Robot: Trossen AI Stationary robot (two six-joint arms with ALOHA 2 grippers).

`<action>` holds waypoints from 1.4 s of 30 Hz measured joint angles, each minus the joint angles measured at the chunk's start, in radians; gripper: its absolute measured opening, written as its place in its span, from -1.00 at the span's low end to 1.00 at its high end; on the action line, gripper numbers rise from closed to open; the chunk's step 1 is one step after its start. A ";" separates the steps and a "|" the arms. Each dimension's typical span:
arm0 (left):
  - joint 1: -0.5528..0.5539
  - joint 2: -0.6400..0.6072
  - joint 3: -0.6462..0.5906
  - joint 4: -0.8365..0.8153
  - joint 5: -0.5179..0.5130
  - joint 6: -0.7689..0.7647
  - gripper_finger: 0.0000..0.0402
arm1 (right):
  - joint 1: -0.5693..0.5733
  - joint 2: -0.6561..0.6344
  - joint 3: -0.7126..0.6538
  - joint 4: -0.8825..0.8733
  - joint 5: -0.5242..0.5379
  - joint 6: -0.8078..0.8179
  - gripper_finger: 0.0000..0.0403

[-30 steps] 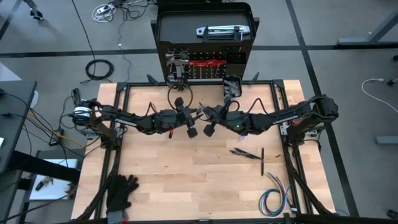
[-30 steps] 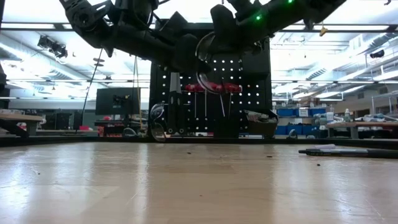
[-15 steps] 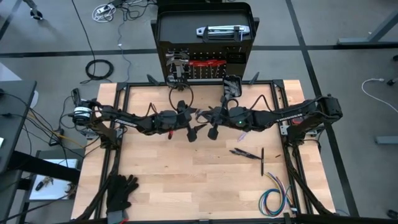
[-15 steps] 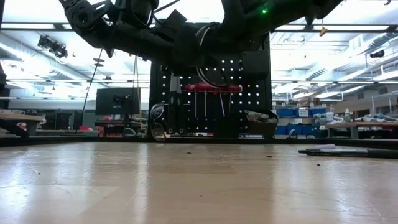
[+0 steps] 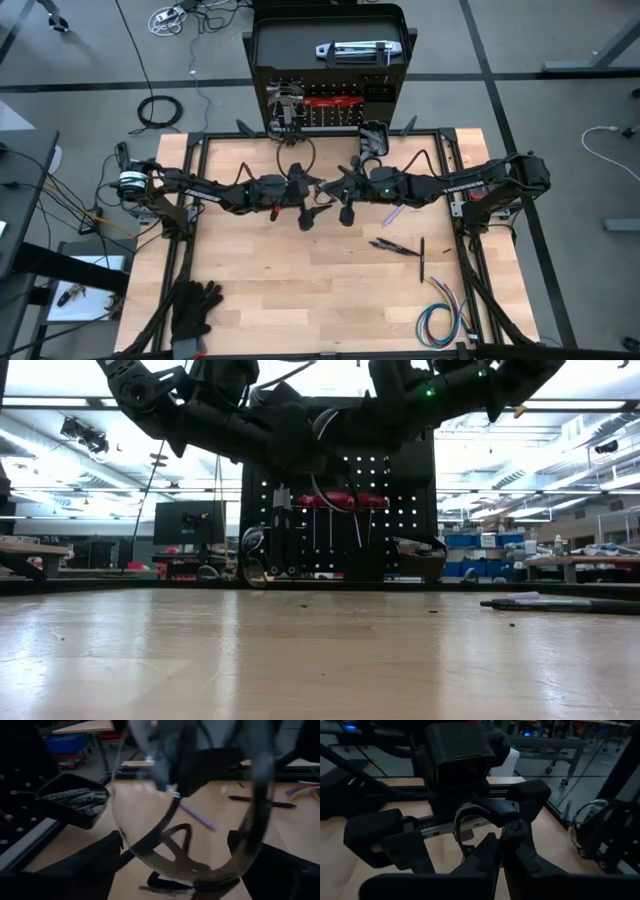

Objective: Hang tools onto peg board
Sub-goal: Hang the glasses on the pegboard

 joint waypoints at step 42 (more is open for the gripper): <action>0.008 -0.002 0.003 -0.018 0.032 0.050 -0.16 | 0.008 -0.103 -0.006 -0.164 0.153 0.016 -0.79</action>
